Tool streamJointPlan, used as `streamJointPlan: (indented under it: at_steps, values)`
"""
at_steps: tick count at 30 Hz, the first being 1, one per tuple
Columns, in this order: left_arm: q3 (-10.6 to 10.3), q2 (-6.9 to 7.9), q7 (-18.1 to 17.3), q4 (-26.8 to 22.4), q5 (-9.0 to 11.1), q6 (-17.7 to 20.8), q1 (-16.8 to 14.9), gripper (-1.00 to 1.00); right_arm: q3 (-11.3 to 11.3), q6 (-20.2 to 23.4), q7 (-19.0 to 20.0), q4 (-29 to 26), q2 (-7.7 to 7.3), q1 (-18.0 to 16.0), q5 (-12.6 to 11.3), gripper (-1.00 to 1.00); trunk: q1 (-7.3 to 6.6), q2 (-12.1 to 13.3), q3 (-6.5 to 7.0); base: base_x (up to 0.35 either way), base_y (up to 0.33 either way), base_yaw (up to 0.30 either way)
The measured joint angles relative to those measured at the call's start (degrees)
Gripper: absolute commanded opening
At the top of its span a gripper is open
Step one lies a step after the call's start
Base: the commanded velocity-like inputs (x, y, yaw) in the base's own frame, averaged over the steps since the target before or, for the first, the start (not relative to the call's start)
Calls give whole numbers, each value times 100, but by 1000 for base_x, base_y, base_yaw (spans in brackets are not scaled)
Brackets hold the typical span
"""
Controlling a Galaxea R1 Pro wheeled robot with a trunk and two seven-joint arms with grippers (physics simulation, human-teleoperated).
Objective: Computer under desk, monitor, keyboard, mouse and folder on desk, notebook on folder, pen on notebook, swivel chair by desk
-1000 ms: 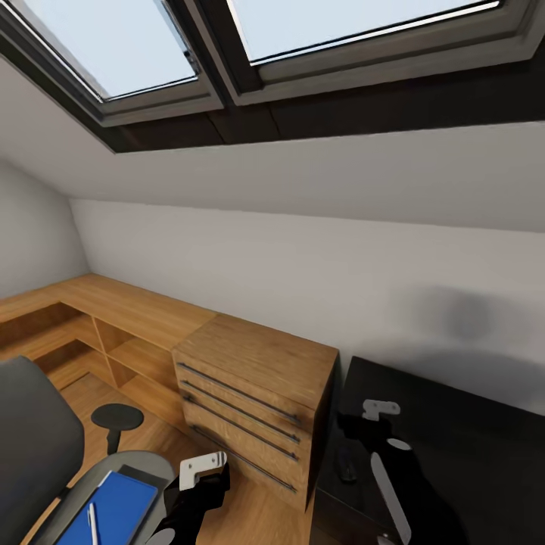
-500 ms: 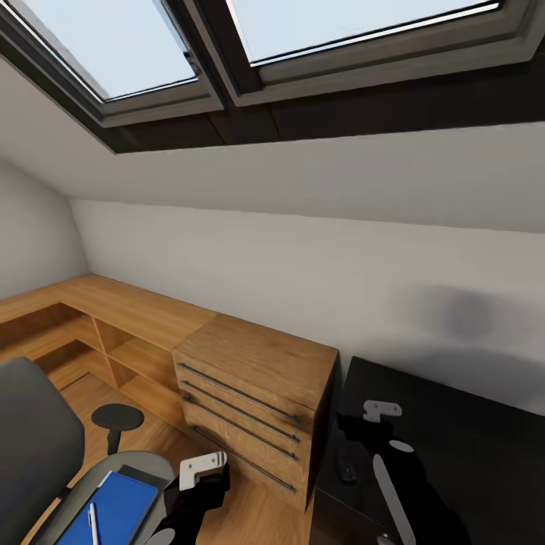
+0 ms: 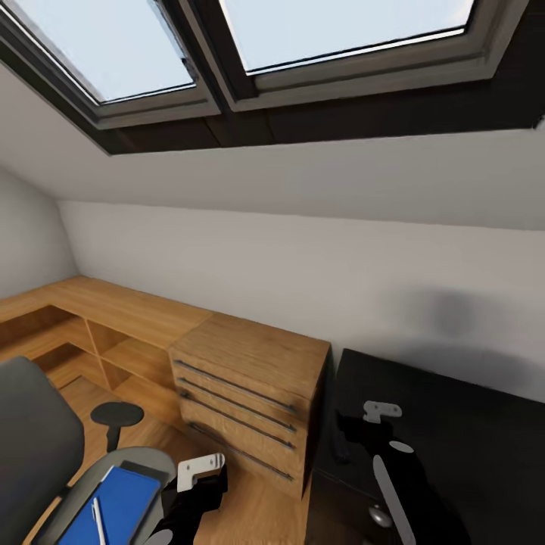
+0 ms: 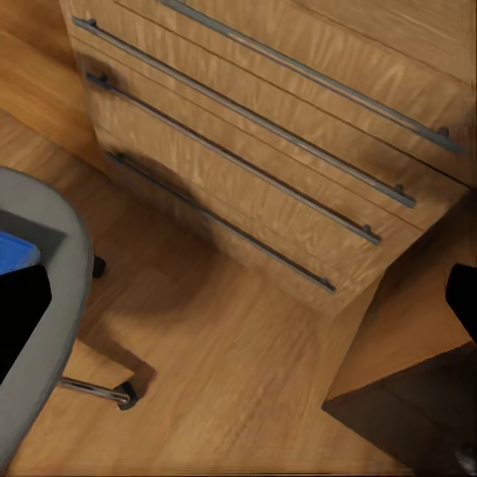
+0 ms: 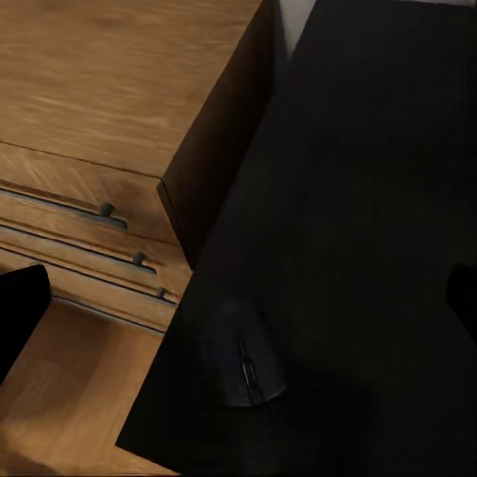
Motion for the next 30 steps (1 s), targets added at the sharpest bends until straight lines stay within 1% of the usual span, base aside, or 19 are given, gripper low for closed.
streamJointPlan:
  at_steps: [9,15,24,30]
  values:
    - [0,2,0,1,0,-1,0,100,4,-34,-8,16,0,0,0,100,1,0,3,-309,120,-271]
    - [-4,2,0,2,-1,-3,0,100,10,-32,-7,17,8,0,1,100,1,-1,4,-329,36,-267]
    - [-4,2,0,0,0,-4,1,100,6,-23,-15,19,82,-1,6,100,1,0,4,-333,-48,-61]
    - [-5,2,0,0,0,-3,1,100,4,-32,-16,25,95,-1,8,100,1,0,4,-335,-28,-7]
